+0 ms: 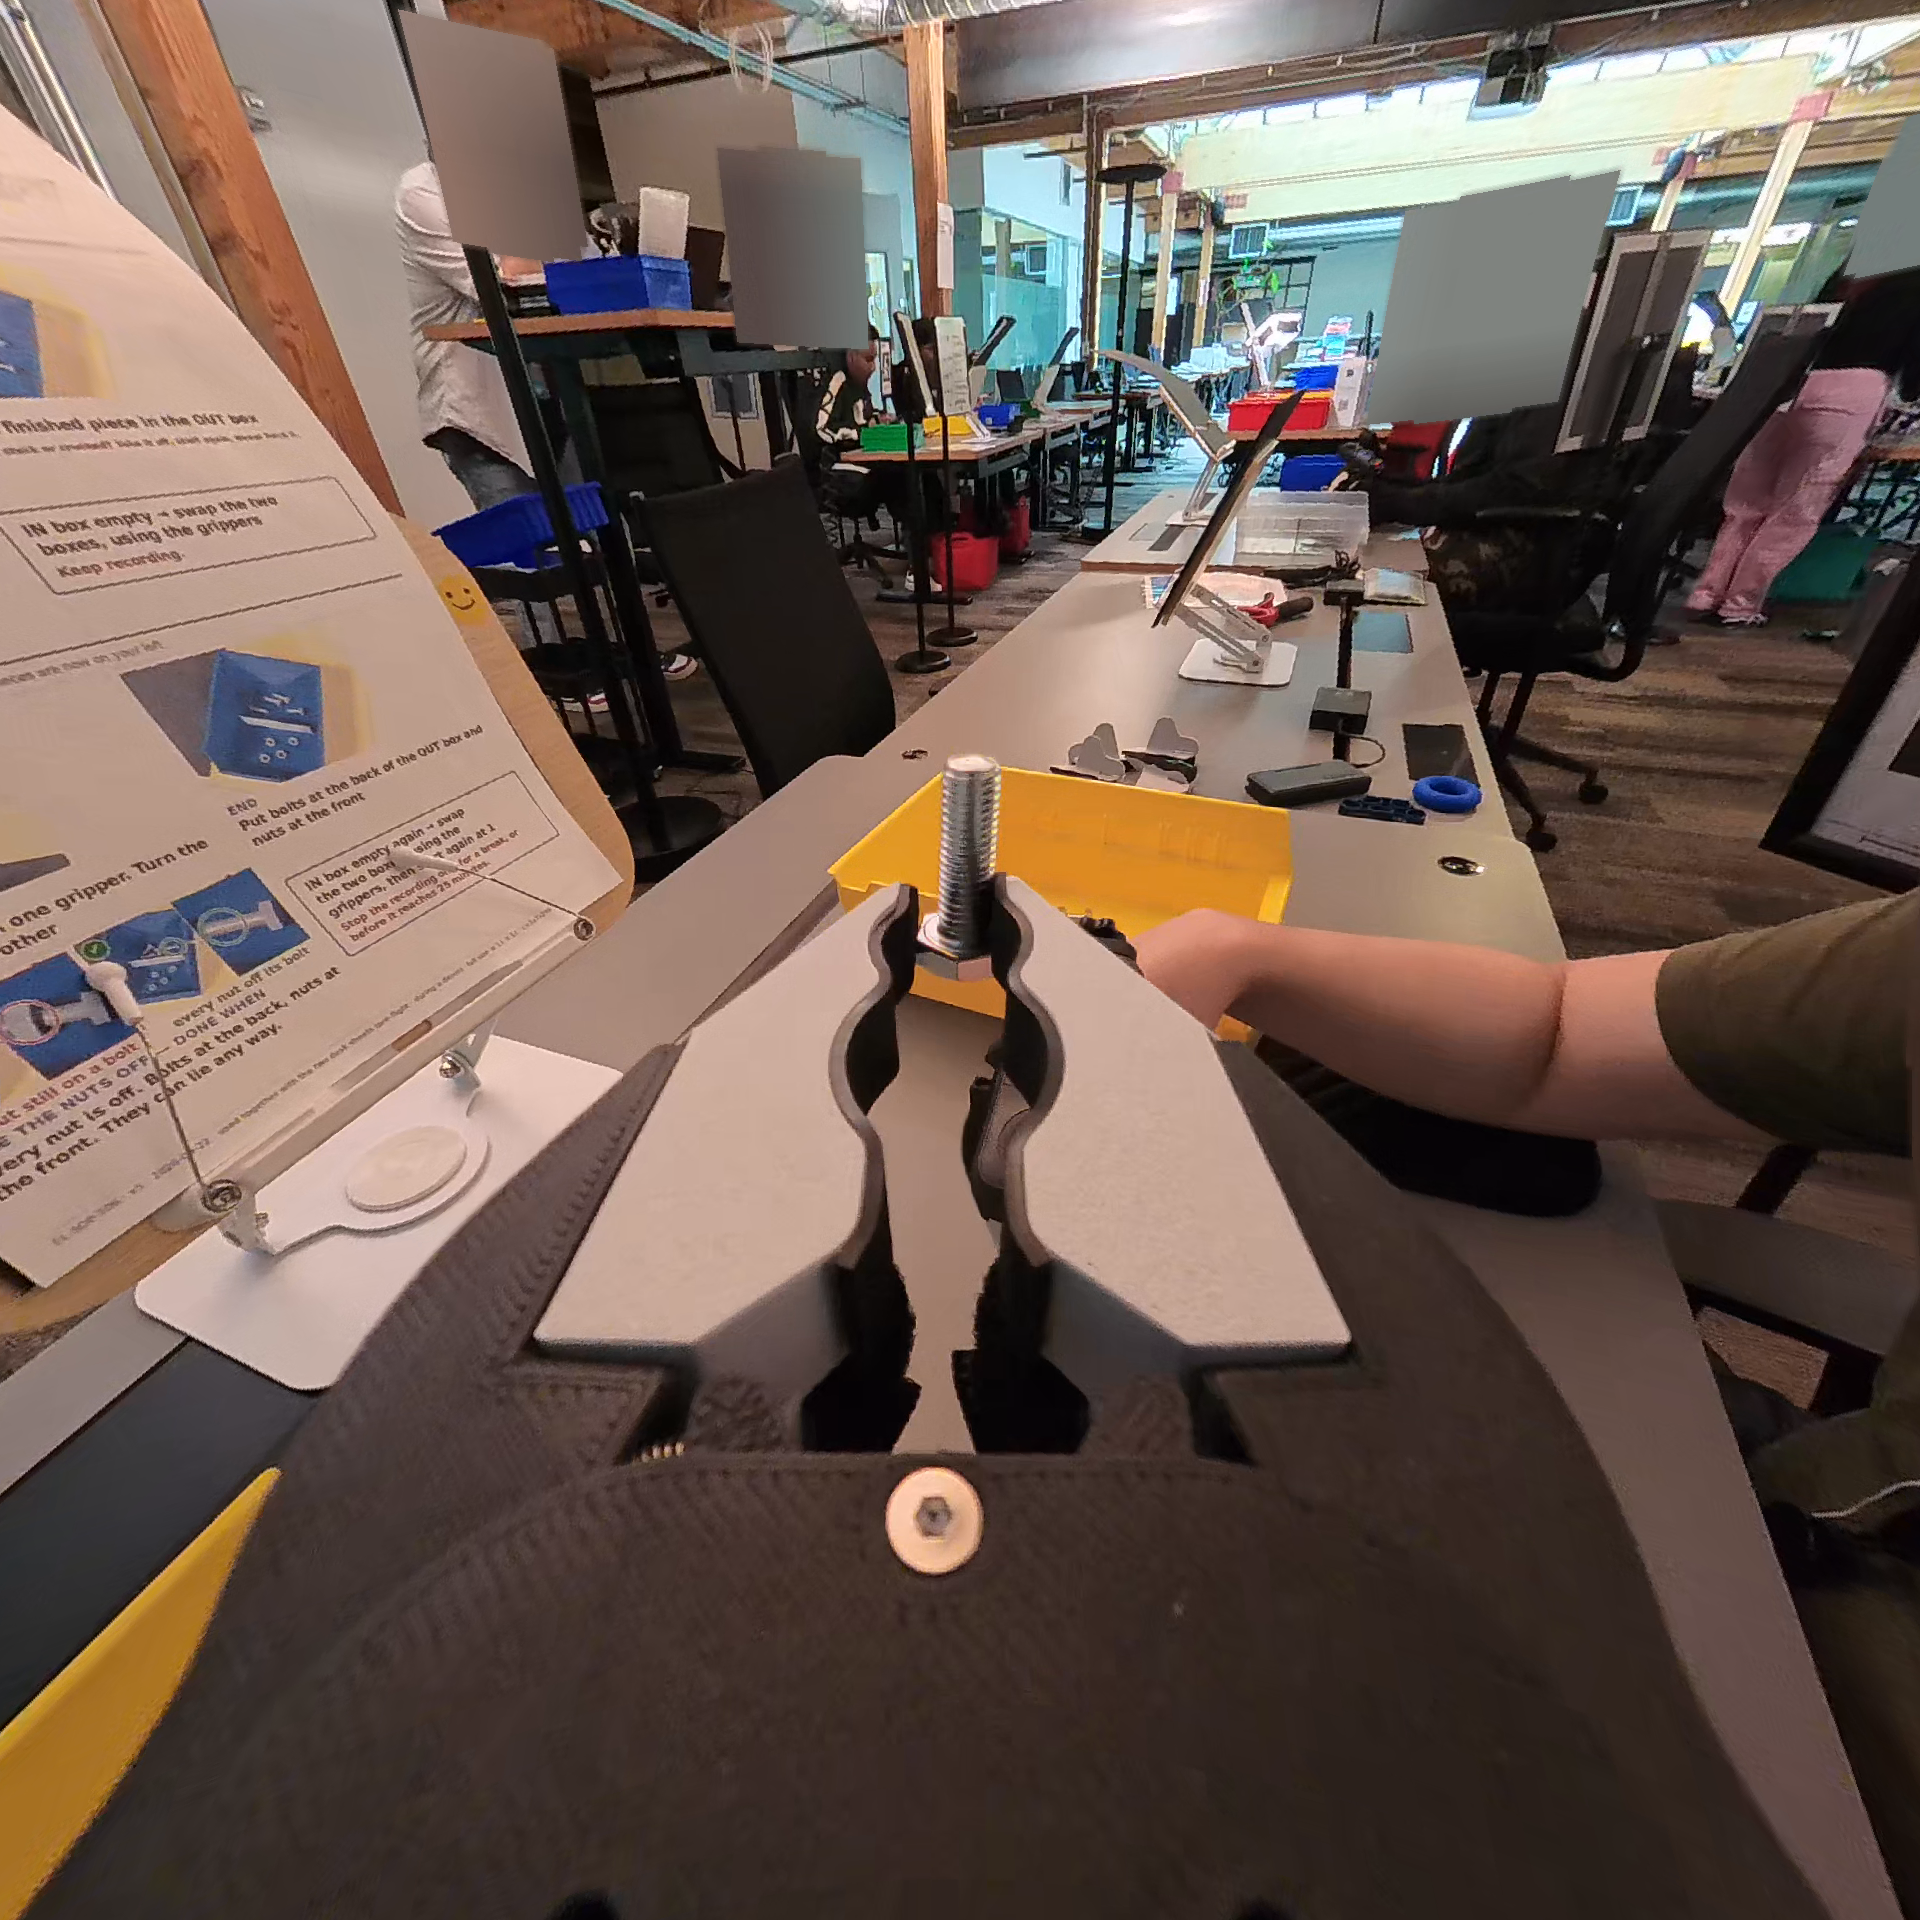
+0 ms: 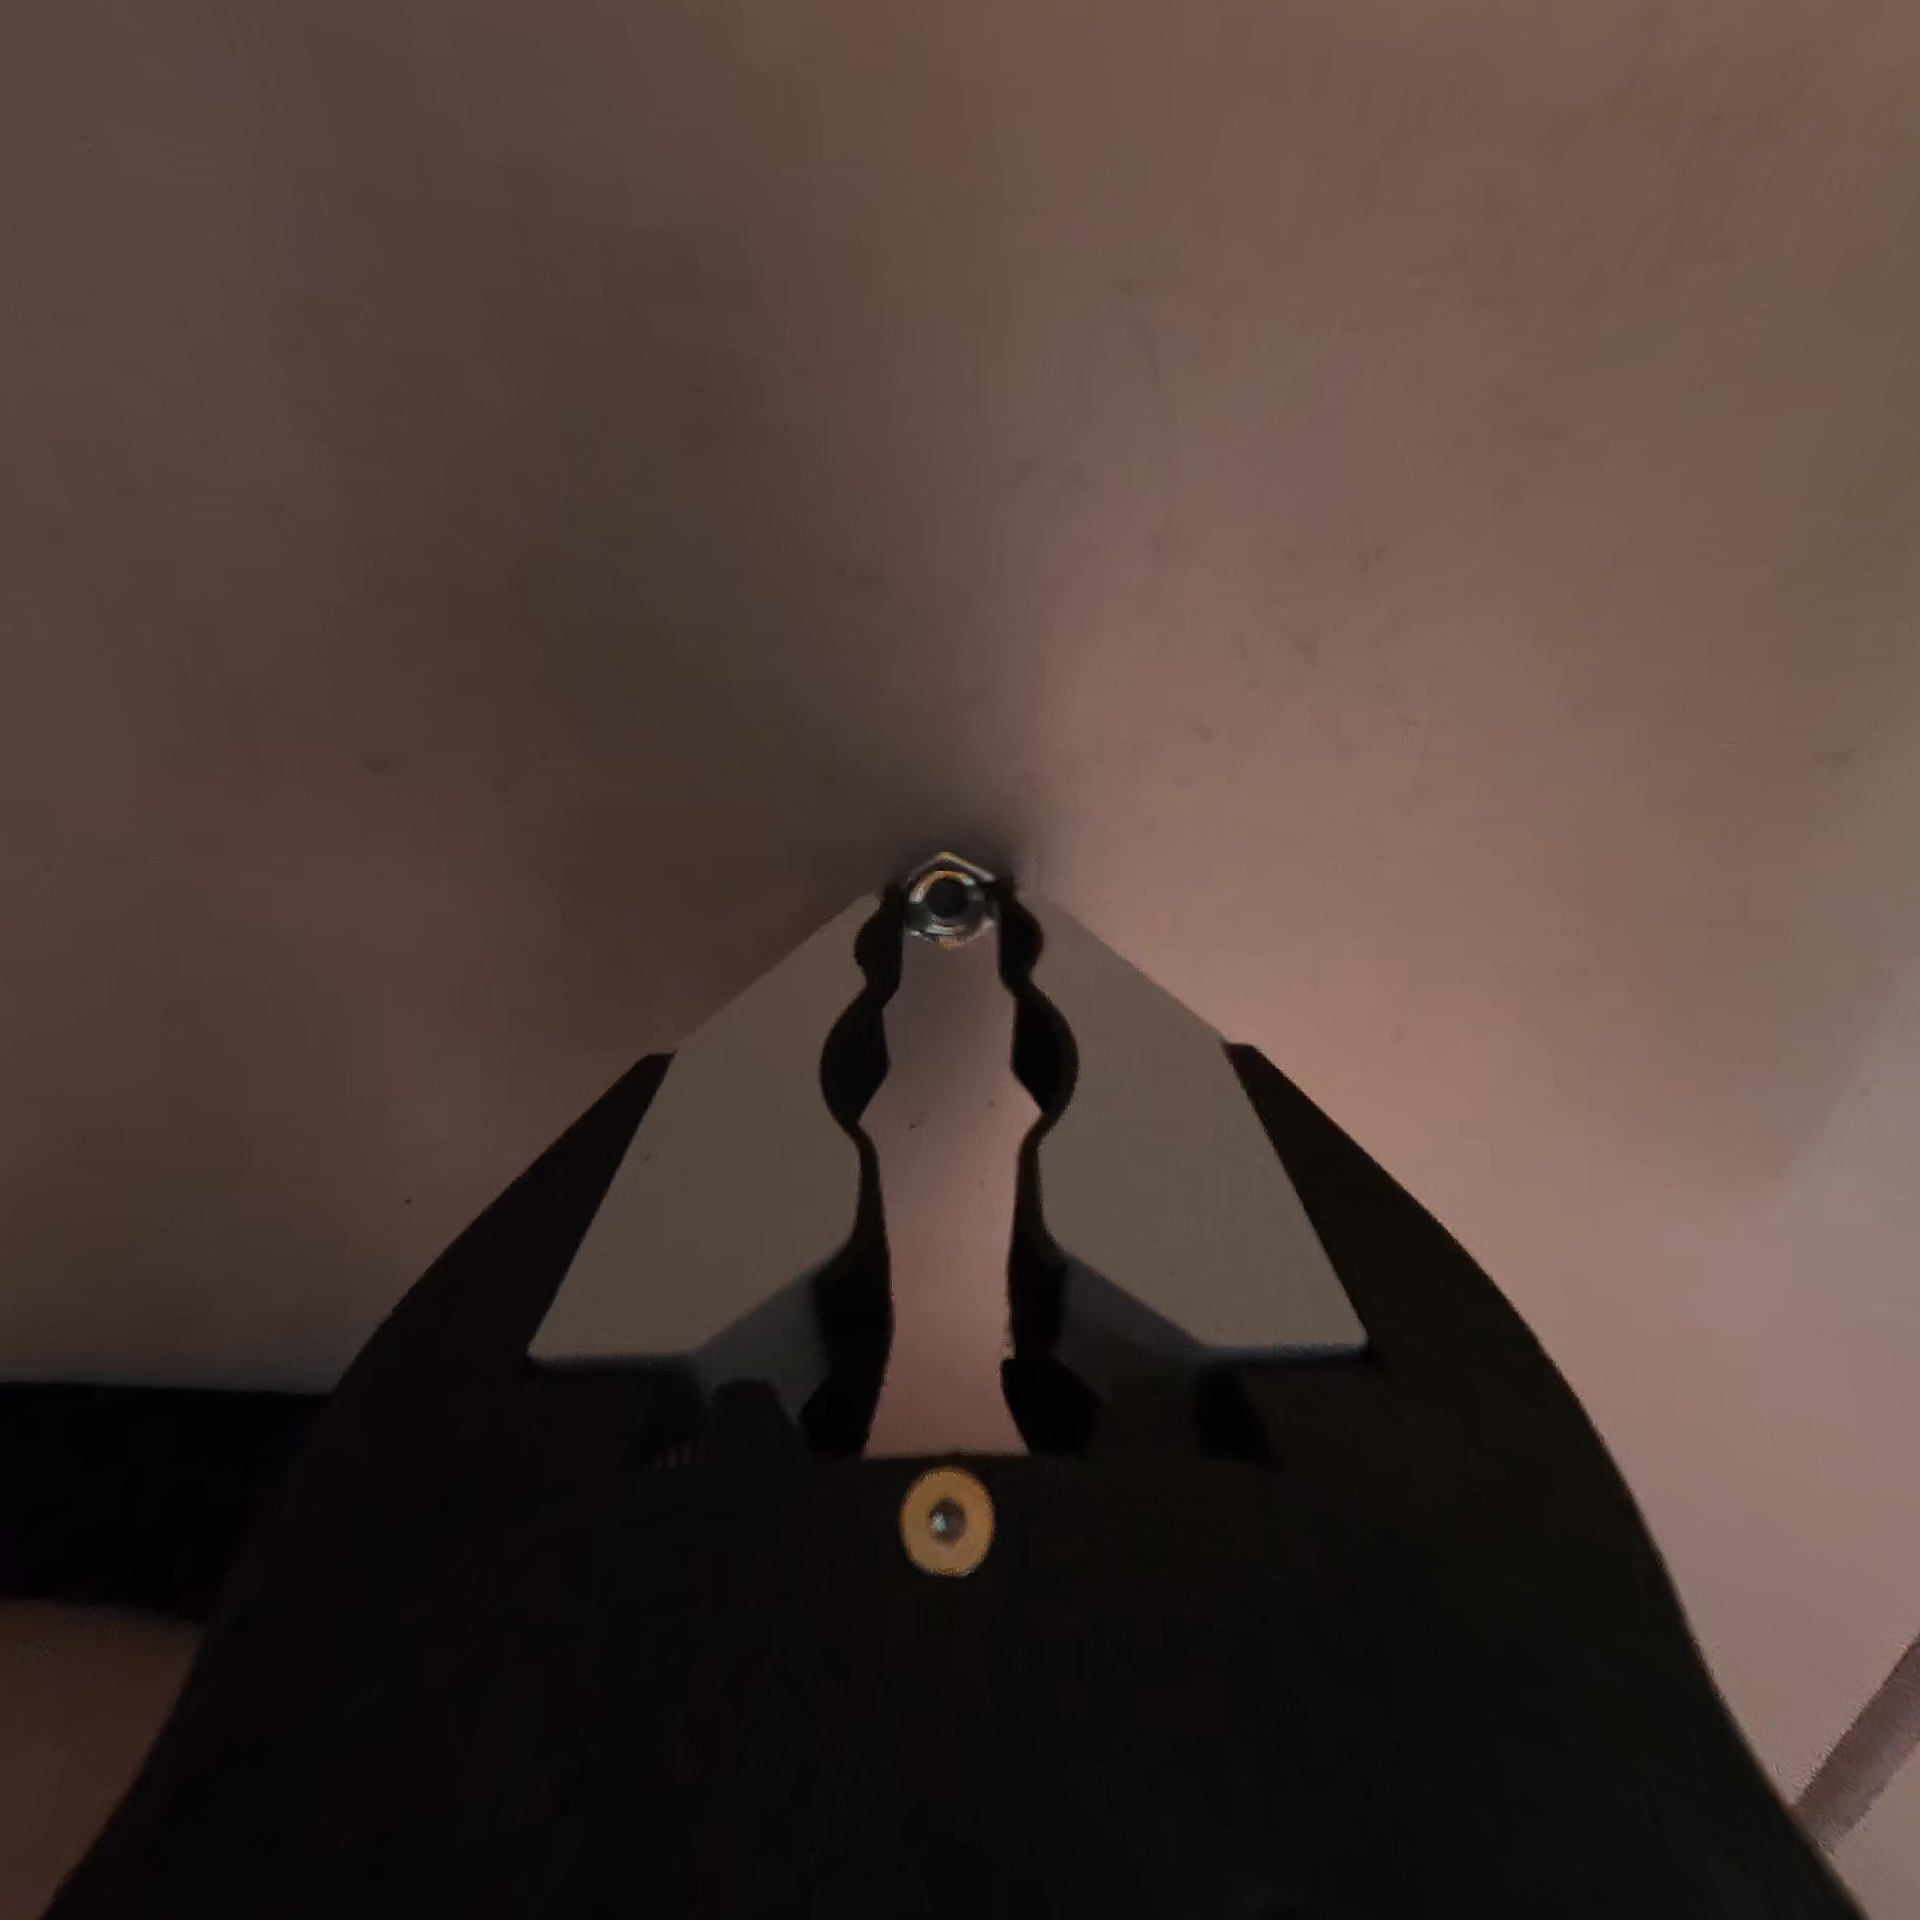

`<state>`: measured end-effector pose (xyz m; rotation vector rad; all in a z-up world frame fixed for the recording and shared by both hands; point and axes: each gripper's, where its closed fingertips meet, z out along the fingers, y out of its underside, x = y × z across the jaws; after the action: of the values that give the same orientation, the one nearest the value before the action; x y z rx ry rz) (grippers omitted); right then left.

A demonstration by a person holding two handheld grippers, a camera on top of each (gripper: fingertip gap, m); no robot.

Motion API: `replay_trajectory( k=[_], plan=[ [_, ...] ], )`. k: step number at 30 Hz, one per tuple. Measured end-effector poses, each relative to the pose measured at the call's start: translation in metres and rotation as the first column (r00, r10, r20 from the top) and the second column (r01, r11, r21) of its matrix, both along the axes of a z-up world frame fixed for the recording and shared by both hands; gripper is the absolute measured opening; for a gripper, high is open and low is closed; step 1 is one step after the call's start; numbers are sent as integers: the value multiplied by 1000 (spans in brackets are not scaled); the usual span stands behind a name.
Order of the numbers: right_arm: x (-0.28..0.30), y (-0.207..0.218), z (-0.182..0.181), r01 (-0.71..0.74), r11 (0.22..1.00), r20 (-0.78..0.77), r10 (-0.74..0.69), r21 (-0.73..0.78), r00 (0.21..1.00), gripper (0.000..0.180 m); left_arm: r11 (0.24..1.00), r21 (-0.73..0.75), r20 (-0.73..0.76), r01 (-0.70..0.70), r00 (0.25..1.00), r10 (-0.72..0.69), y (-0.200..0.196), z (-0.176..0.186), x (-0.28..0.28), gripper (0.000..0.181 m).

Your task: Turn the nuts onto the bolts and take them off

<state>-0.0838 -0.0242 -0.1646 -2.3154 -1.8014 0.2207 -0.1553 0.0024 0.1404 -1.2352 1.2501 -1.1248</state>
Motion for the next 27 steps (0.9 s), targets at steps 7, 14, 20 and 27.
replay_trajectory(
  k=[7, 14, 20, 27],
  plan=[
    [-9, -29, 30, -172, 985, -60, 173, 10, 983, 16, 997, -16, -44, -74, 996, 73, 25, -26, 18, 11],
    [-5, -66, 157, -224, 911, -357, 349, 346, 866, 16, 994, 13, -26, -108, 994, 109, 27, -78, 77, 12],
    [58, -21, 183, -21, 804, -281, 231, 594, 932, 16, 987, 161, -33, -22, 999, 27, -23, -149, 136, 12],
    [71, -13, 146, -60, 856, -146, 156, 514, 977, 16, 991, 119, -119, 59, 992, -44, -33, -209, 150, 11]
  ],
)
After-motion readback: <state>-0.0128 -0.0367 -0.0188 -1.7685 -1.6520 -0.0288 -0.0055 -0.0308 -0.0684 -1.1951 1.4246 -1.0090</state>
